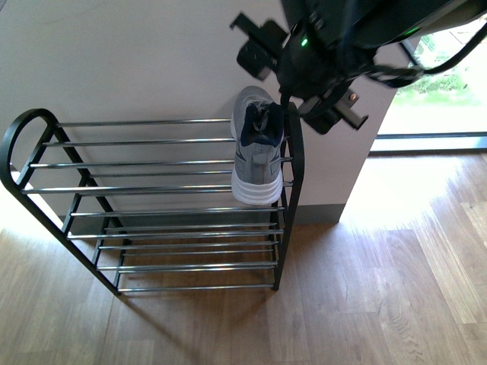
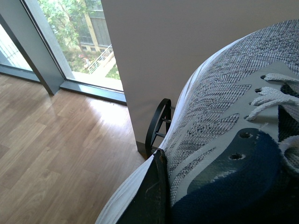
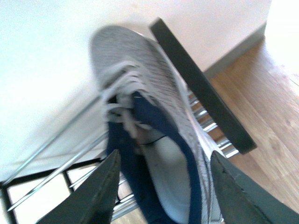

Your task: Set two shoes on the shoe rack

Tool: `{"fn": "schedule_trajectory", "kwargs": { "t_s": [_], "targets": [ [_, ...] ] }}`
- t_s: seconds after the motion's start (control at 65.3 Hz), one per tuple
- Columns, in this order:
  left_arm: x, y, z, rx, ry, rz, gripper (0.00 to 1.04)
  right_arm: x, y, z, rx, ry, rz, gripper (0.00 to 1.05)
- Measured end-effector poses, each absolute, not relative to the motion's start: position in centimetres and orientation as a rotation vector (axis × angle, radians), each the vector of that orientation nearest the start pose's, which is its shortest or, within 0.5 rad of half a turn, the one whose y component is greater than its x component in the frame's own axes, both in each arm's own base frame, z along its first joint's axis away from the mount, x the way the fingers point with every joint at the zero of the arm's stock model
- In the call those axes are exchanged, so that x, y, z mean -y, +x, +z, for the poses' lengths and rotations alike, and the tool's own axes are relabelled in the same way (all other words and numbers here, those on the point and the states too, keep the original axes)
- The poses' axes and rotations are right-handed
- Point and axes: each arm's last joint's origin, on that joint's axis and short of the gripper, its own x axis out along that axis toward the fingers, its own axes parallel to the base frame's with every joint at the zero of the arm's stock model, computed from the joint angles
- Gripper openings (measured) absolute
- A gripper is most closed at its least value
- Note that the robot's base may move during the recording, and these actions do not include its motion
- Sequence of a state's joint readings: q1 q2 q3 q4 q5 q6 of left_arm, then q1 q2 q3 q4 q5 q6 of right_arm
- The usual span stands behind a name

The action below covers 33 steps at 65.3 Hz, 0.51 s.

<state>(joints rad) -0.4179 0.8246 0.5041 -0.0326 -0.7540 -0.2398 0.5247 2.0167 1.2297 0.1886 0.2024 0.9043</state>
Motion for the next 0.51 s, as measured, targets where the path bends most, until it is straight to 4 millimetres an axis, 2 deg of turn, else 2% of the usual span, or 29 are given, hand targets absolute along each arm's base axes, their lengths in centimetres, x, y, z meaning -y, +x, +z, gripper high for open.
{"fn": "schedule_trajectory", "kwargs": {
  "t_s": [0.107, 0.184, 0.245, 0.306, 0.459, 0.505],
  "targets": [
    [5.3, 16.9, 24.6, -0.253, -0.04, 0.365, 0.02, -18.4, 33.7, 18.3, -0.612, 0.62, 0.233, 0.97],
    [5.3, 16.9, 24.6, -0.253, -0.04, 0.365, 0.02, -16.2, 31.1, 19.1, -0.59, 0.556, 0.351, 0.95],
    [5.3, 16.9, 24.6, -0.253, -0.04, 0.365, 0.02, -12.7, 27.4, 19.4, -0.589, 0.475, 0.445, 0.96],
    [5.3, 16.9, 24.6, -0.253, -0.04, 0.365, 0.02, -10.3, 25.0, 19.5, -0.572, 0.421, 0.487, 0.96],
    [5.3, 16.9, 24.6, -0.253, -0.04, 0.364, 0.02, -4.4, 20.4, 20.4, -0.426, 0.324, 0.51, 0.96],
    [5.3, 16.9, 24.6, -0.253, -0.04, 0.365, 0.02, -3.4, 19.8, 20.9, -0.369, 0.291, 0.48, 0.96]
  ]
}}
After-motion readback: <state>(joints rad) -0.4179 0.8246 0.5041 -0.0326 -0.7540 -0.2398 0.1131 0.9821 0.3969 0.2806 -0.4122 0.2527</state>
